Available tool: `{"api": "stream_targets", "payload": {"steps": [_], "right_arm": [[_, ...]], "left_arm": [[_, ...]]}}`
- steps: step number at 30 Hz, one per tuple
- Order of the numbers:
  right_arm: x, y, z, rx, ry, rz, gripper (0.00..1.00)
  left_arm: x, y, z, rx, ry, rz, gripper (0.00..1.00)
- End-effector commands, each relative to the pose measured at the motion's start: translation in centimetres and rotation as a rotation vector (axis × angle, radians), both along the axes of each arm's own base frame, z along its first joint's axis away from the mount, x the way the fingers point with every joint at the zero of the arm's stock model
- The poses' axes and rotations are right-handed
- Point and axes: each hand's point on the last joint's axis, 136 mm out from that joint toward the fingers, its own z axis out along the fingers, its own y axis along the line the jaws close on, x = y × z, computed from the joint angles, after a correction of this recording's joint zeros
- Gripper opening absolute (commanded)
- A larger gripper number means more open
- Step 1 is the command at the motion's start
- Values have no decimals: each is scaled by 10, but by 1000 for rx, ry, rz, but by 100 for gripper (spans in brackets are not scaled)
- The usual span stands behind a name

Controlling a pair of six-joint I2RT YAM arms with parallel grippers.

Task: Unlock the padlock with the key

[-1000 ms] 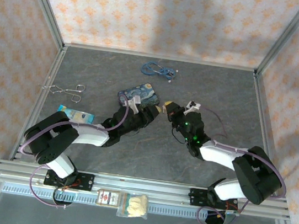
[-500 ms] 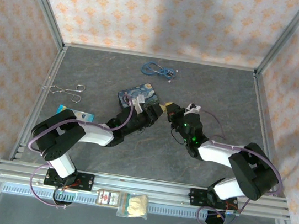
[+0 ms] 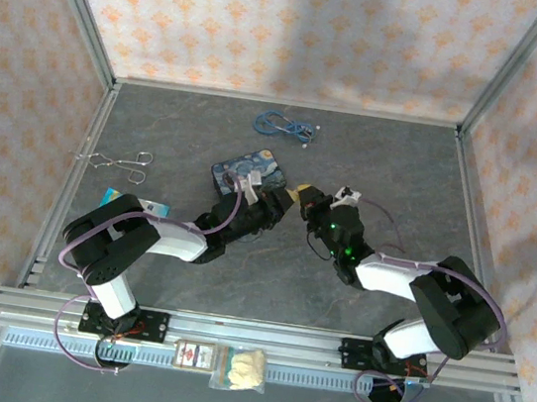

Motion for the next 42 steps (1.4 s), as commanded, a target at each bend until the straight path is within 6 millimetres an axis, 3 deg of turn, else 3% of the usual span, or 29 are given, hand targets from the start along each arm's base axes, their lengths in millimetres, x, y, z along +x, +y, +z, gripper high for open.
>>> {"api": "stream_targets", "payload": {"steps": [1, 4, 8, 11, 16, 19, 25, 29, 33, 42], "right_arm": [[-3, -5, 2, 8, -14, -24, 0], [-4, -8, 2, -3, -15, -30, 0], [-8, -11, 6, -46, -48, -21, 2], [-9, -21, 11, -151, -96, 2, 26], [-11, -43, 20, -312, -186, 105, 38], [-14, -43, 22, -381, -222, 230, 39], [-35, -20, 36, -373, -362, 566, 40], [-38, -16, 45, -359, -413, 670, 39], [-39, -20, 48, -371, -431, 693, 38], [-65, -13, 39, -307, -435, 827, 37]], "left_arm": [[2, -4, 24, -62, -58, 1, 9], [0, -4, 24, -63, -57, -2, 0], [-3, -2, 23, -40, -69, -17, 0], [-6, 1, 25, -9, -107, -83, 0], [-9, 6, 20, 67, -149, -255, 0], [-10, 3, 20, 107, -173, -366, 0], [-26, -14, 30, 199, -269, -645, 0], [-38, -14, 21, 347, -302, -782, 0], [-46, -7, 18, 470, -352, -842, 0], [-48, 3, 43, 463, -455, -857, 0]]}}
